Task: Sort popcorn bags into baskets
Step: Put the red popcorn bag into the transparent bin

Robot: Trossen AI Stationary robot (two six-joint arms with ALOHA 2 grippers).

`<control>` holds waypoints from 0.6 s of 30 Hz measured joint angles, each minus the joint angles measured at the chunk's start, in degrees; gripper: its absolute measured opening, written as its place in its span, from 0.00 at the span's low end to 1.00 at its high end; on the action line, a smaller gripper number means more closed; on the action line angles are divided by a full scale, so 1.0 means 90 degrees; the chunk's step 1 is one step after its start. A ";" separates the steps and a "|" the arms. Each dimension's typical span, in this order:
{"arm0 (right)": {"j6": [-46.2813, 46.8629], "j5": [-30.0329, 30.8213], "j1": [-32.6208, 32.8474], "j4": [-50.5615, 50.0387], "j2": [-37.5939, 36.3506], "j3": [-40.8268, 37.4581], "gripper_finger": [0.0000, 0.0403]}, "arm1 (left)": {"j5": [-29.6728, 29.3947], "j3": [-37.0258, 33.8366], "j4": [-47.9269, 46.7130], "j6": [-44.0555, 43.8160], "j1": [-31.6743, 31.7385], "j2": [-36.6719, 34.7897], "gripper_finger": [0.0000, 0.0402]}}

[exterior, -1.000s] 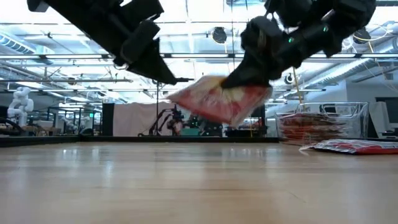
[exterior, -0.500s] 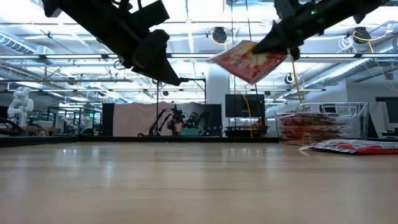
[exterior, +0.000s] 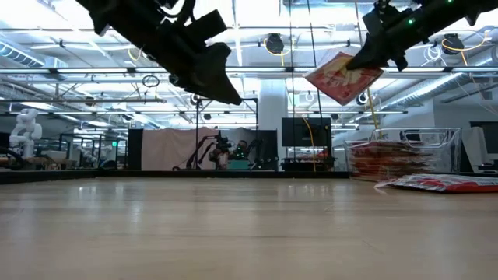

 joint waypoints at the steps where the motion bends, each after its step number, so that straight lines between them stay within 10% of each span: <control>1: -0.0025 -0.0109 -0.0129 -0.0013 -0.0024 0.0000 0.02 | 0.0090 0.0000 0.0030 0.0019 0.0058 0.0000 0.46; 18: -0.0102 -0.1269 -0.2144 -0.0603 -0.0047 0.0000 0.02 | 0.0467 0.0000 0.0144 0.0085 0.0300 -0.0005 0.46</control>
